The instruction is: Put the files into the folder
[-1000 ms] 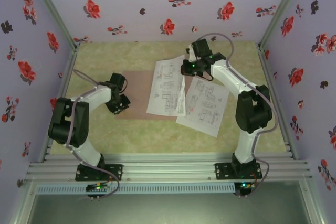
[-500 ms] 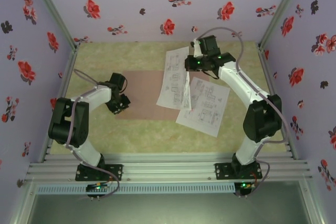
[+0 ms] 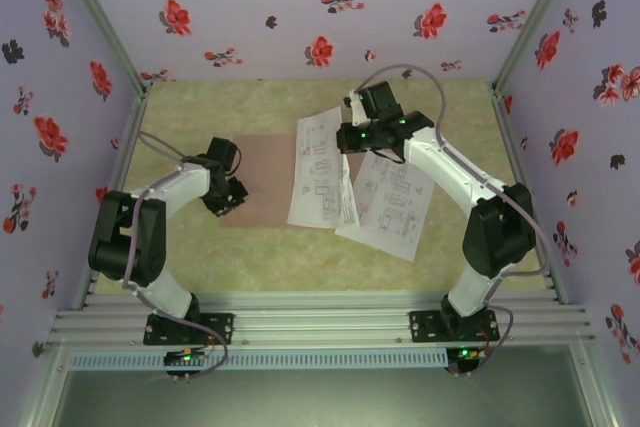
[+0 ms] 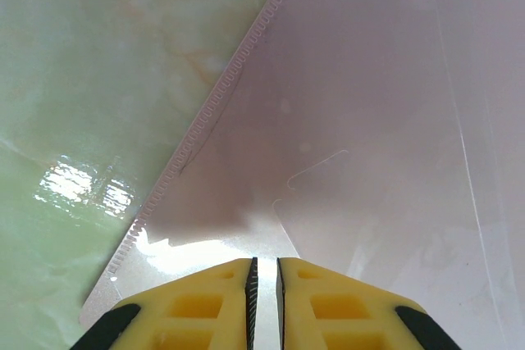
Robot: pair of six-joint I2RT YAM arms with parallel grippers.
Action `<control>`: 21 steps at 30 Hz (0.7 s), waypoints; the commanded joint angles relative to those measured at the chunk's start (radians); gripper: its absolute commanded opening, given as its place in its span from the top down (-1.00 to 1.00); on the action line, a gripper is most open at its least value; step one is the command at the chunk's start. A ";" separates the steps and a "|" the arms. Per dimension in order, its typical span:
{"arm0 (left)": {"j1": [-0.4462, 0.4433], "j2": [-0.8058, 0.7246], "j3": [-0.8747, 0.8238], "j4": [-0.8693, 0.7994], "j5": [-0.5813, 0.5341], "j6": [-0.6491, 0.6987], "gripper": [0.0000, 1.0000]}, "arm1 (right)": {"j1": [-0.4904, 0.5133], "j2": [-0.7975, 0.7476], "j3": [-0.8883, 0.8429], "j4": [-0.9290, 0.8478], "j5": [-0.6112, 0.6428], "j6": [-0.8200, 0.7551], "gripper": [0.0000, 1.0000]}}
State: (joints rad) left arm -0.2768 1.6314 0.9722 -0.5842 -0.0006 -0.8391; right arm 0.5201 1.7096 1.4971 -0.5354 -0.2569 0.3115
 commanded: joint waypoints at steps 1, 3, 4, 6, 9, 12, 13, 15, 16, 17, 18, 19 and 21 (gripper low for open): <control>-0.004 -0.030 -0.007 -0.008 -0.021 0.000 0.67 | 0.006 0.015 0.041 0.012 0.011 0.025 1.00; -0.004 -0.037 -0.007 -0.013 -0.022 0.000 0.67 | 0.005 0.026 0.043 0.022 0.006 0.035 1.00; -0.004 -0.042 -0.008 -0.015 -0.022 0.000 0.67 | 0.005 0.030 0.041 0.029 0.001 0.040 1.00; -0.002 -0.052 -0.010 -0.024 -0.024 -0.001 0.67 | 0.004 0.043 0.038 0.054 -0.018 0.057 1.00; 0.014 -0.069 -0.023 -0.047 -0.028 -0.003 0.67 | 0.002 0.082 0.053 0.079 -0.061 0.085 1.00; 0.051 -0.092 -0.049 -0.061 -0.032 0.000 0.69 | 0.000 0.116 0.069 0.103 -0.087 0.106 1.00; 0.067 -0.097 -0.059 -0.063 -0.032 0.001 0.69 | -0.002 0.125 0.071 0.113 -0.096 0.113 1.00; 0.103 -0.106 -0.071 -0.070 -0.032 0.016 0.70 | -0.008 0.146 0.082 0.136 -0.121 0.130 1.00; 0.119 -0.104 -0.073 -0.069 -0.027 0.026 0.70 | -0.009 0.157 0.089 0.144 -0.133 0.137 1.00; 0.136 -0.097 -0.075 -0.069 -0.022 0.038 0.70 | -0.011 0.170 0.100 0.150 -0.147 0.142 1.00; 0.146 -0.089 -0.071 -0.068 -0.021 0.050 0.71 | -0.012 0.188 0.113 0.152 -0.163 0.148 1.00; 0.154 -0.080 -0.070 -0.066 -0.019 0.058 0.71 | -0.012 0.204 0.126 0.151 -0.173 0.151 1.00; 0.168 -0.053 -0.061 -0.066 -0.018 0.079 0.72 | -0.012 0.232 0.141 0.168 -0.194 0.162 1.00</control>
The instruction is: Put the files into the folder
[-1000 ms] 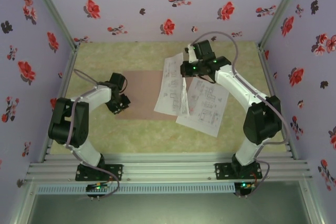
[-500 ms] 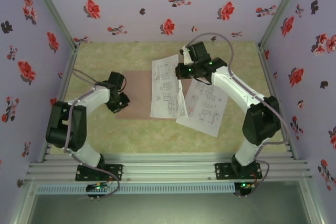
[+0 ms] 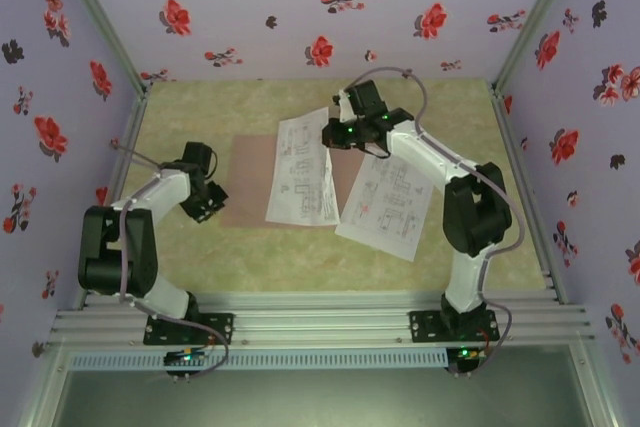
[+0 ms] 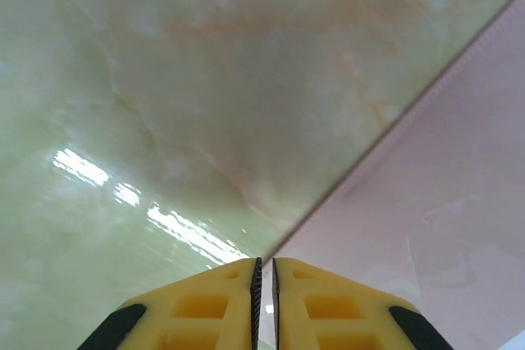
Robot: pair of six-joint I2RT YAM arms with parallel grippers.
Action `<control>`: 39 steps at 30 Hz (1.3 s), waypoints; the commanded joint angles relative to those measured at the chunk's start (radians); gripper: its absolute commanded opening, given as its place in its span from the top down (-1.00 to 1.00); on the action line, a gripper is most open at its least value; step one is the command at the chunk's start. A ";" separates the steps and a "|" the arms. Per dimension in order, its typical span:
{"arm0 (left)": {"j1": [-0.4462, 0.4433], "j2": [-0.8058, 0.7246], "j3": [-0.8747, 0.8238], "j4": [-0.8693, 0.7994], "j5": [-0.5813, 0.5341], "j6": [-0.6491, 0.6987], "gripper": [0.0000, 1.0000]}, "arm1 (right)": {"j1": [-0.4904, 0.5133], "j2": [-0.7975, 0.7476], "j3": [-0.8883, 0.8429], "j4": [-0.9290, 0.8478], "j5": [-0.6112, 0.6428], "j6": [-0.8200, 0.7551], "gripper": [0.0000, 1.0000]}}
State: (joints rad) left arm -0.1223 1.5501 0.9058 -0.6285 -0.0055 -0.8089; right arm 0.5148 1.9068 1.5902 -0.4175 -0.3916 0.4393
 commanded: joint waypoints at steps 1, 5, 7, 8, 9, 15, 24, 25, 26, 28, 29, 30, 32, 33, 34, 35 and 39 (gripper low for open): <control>0.017 0.037 0.008 -0.020 -0.013 0.055 0.73 | -0.007 0.043 0.052 0.061 -0.067 0.040 1.00; 0.024 0.078 0.015 0.001 0.004 0.055 0.77 | -0.012 0.092 0.079 0.101 -0.084 0.079 1.00; 0.024 0.101 0.021 0.009 0.016 0.049 0.78 | -0.013 0.118 0.091 0.133 -0.098 0.105 1.00; 0.024 0.109 0.021 0.016 0.019 0.046 0.78 | -0.013 0.130 0.103 0.140 -0.109 0.116 1.00; 0.024 0.114 0.021 0.022 0.020 0.044 0.78 | -0.012 0.147 0.117 0.147 -0.120 0.125 1.00; 0.024 0.129 0.037 0.031 0.022 0.040 0.81 | -0.010 0.216 0.156 0.171 -0.181 0.156 1.00; 0.024 0.131 0.022 0.058 0.046 0.019 0.82 | -0.002 0.269 0.160 0.250 -0.202 0.212 1.00; 0.024 0.132 0.022 0.059 0.050 0.015 0.82 | -0.001 0.276 0.160 0.261 -0.204 0.220 1.00; 0.024 0.133 0.022 0.061 0.053 0.014 0.83 | 0.000 0.282 0.160 0.273 -0.204 0.228 1.00; 0.024 0.140 0.025 0.061 0.057 0.011 0.83 | 0.004 0.296 0.163 0.287 -0.206 0.241 1.00; 0.023 0.143 0.027 0.059 0.057 0.014 0.83 | 0.007 0.301 0.164 0.299 -0.206 0.247 1.00; 0.024 0.145 0.025 0.059 0.057 0.014 0.82 | 0.010 0.309 0.167 0.310 -0.208 0.256 1.00; 0.024 0.149 0.028 0.058 0.059 0.014 0.82 | 0.017 0.328 0.180 0.319 -0.216 0.264 1.00; 0.023 0.152 0.030 0.058 0.058 0.014 0.82 | 0.021 0.337 0.187 0.319 -0.224 0.265 1.00; 0.024 0.153 0.031 0.059 0.058 0.014 0.82 | 0.025 0.345 0.192 0.317 -0.233 0.265 1.00; 0.023 0.158 0.033 0.059 0.058 0.014 0.83 | 0.029 0.351 0.191 0.319 -0.240 0.264 1.00; 0.022 0.172 0.044 0.058 0.058 0.016 0.84 | 0.031 0.364 0.186 0.307 -0.263 0.248 1.00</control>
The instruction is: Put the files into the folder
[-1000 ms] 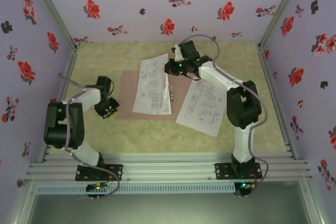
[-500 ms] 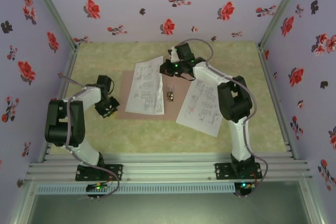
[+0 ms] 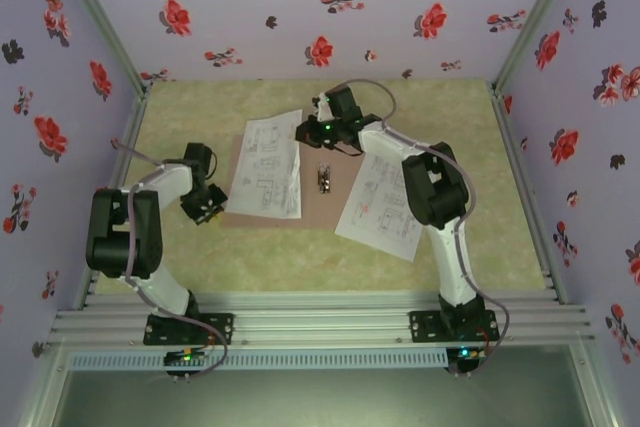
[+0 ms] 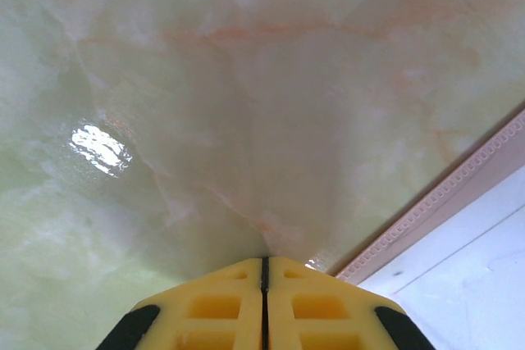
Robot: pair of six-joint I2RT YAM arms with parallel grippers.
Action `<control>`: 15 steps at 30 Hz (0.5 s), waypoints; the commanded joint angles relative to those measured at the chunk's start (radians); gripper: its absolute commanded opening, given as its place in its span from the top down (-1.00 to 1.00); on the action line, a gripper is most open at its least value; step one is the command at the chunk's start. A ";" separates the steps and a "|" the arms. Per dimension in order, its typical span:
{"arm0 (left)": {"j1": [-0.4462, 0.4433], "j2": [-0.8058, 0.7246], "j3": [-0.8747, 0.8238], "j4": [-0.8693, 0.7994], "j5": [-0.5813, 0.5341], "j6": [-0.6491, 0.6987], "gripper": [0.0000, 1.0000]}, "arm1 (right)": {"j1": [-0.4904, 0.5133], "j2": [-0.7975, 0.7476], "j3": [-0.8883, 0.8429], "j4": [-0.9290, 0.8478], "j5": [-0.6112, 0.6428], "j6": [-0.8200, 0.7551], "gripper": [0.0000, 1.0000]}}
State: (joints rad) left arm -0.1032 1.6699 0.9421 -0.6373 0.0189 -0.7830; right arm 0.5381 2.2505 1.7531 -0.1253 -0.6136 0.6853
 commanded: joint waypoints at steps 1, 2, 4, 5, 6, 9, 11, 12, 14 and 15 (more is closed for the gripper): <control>0.002 0.053 0.009 0.067 0.033 -0.010 0.84 | 0.008 0.020 0.022 0.010 -0.044 -0.006 1.00; 0.002 0.055 0.011 0.068 0.034 -0.010 0.84 | 0.008 0.020 0.023 -0.004 -0.045 -0.015 1.00; -0.002 0.059 0.014 0.071 0.035 -0.013 0.84 | 0.007 0.019 0.022 -0.008 -0.052 -0.022 1.00; -0.004 0.063 0.015 0.074 0.034 -0.015 0.84 | 0.007 0.019 0.021 -0.010 -0.054 -0.024 1.00; -0.007 0.066 0.018 0.076 0.036 -0.016 0.84 | 0.007 0.019 0.020 -0.008 -0.059 -0.022 1.00; -0.018 0.076 0.024 0.080 0.036 -0.024 0.84 | 0.007 0.024 0.023 -0.016 -0.079 -0.030 1.00; -0.021 0.082 0.030 0.080 0.035 -0.025 0.84 | 0.006 0.023 0.029 -0.046 -0.086 -0.058 1.00; -0.025 0.084 0.033 0.079 0.035 -0.027 0.84 | 0.004 0.022 0.035 -0.072 -0.089 -0.077 1.00; -0.028 0.086 0.037 0.078 0.034 -0.028 0.84 | -0.006 0.012 0.034 -0.108 -0.089 -0.110 1.00; -0.029 0.088 0.040 0.078 0.034 -0.029 0.84 | -0.016 0.004 0.028 -0.118 -0.086 -0.119 1.00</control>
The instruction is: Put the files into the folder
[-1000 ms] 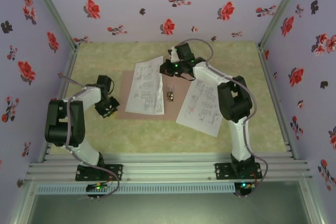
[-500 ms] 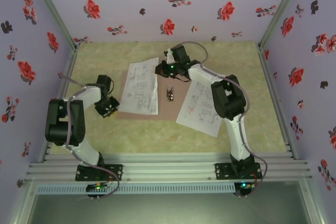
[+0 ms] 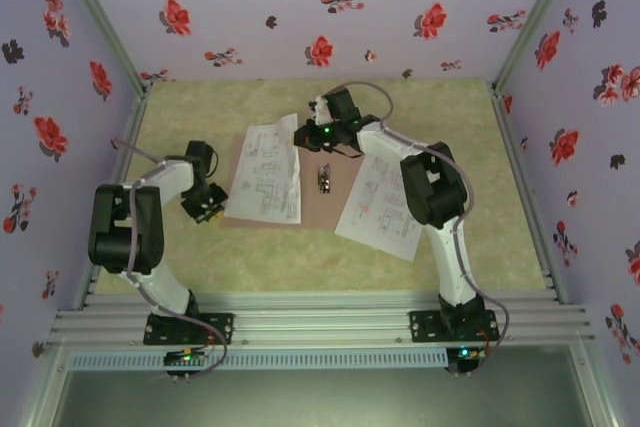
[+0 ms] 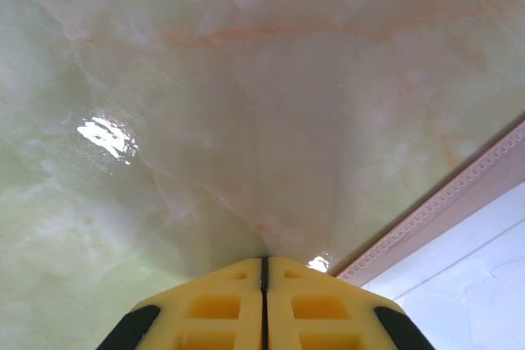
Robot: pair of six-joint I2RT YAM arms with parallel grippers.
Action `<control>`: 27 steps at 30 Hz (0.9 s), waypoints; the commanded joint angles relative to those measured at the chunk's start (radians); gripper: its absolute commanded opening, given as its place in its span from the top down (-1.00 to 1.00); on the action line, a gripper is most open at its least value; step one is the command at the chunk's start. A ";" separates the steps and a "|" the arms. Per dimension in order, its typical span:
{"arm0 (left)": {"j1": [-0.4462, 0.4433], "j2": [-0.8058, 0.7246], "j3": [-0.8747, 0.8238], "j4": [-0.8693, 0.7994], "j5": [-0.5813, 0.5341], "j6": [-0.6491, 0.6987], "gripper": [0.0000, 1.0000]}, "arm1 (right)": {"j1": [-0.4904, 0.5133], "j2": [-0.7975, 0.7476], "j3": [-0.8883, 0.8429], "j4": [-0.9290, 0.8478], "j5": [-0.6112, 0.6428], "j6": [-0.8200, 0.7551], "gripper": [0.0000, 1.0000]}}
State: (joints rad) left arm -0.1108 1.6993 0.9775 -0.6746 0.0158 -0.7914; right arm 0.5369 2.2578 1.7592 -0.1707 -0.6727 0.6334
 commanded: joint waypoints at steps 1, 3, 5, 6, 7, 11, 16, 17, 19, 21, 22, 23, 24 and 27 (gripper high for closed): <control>-0.023 0.060 0.006 0.116 0.038 -0.021 0.84 | -0.023 -0.011 0.016 -0.074 -0.028 -0.072 1.00; -0.026 0.064 0.010 0.116 0.038 -0.020 0.84 | -0.039 -0.018 0.017 -0.084 -0.029 -0.078 1.00; -0.030 0.067 0.013 0.116 0.037 -0.021 0.84 | -0.041 -0.011 0.037 -0.098 -0.037 -0.083 1.00; -0.031 0.069 0.015 0.118 0.036 -0.022 0.84 | -0.035 -0.002 0.053 -0.112 -0.039 -0.088 1.00; -0.034 0.072 0.017 0.119 0.037 -0.023 0.84 | -0.029 0.003 0.062 -0.120 -0.041 -0.087 1.00; -0.040 0.072 0.017 0.129 0.044 -0.035 0.85 | -0.002 0.013 0.046 -0.091 -0.021 -0.061 1.00; -0.047 0.067 0.008 0.139 0.059 -0.048 0.84 | 0.003 0.015 -0.002 0.053 -0.006 0.054 1.00; -0.047 0.064 0.003 0.145 0.064 -0.049 0.85 | 0.004 0.021 0.005 0.062 -0.010 0.068 1.00; -0.047 0.059 0.001 0.149 0.068 -0.051 0.85 | 0.010 0.036 0.026 0.054 -0.013 0.073 1.00; -0.047 0.057 0.003 0.148 0.072 -0.049 0.85 | 0.015 0.041 0.036 0.047 -0.002 0.070 1.00; -0.047 0.057 0.003 0.148 0.075 -0.049 0.85 | 0.017 0.042 0.037 0.046 0.006 0.071 1.00; -0.049 0.057 0.003 0.149 0.075 -0.049 0.85 | 0.017 0.042 0.033 0.051 0.012 0.077 1.00; -0.049 0.057 0.002 0.149 0.076 -0.049 0.85 | 0.017 0.044 0.029 0.064 0.018 0.088 1.00; -0.053 0.056 -0.002 0.153 0.079 -0.051 0.85 | 0.017 0.043 0.022 0.094 0.039 0.118 1.00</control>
State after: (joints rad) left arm -0.1276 1.7134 0.9947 -0.6930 -0.0044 -0.8268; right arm 0.5484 2.2948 1.7729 -0.1268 -0.6647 0.7109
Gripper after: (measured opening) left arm 0.072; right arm 0.058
